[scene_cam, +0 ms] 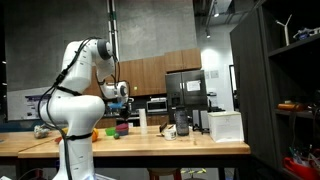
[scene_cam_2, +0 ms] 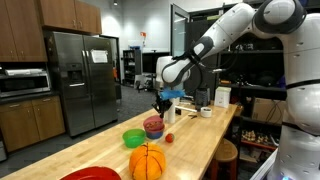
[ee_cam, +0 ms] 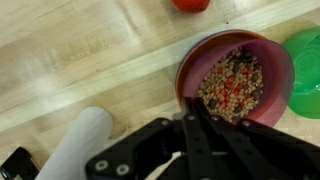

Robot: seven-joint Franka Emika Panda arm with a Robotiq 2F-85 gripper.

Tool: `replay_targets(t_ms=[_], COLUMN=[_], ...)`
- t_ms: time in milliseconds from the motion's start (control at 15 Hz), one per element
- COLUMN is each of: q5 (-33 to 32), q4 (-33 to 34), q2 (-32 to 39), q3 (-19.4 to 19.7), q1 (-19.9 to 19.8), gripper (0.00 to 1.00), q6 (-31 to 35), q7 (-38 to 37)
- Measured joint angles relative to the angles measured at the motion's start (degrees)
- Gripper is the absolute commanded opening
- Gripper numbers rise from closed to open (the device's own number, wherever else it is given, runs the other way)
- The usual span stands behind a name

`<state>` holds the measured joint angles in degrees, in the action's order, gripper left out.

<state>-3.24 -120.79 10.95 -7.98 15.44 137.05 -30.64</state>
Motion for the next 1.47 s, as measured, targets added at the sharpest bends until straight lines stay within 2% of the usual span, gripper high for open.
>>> replay_targets(t_ms=[667,1200,1467], q5=[-2.45,-2.45,-5.61], q4=[3.34,3.53,3.50], q2=[-0.10,-0.08,-0.01], q3=[-0.10,-0.86,-0.90], q1=[0.53,0.76,1.54], gripper=[0.01,0.01,0.01], q6=[0.01,1.51,3.38], q7=[-0.01,0.72,0.80])
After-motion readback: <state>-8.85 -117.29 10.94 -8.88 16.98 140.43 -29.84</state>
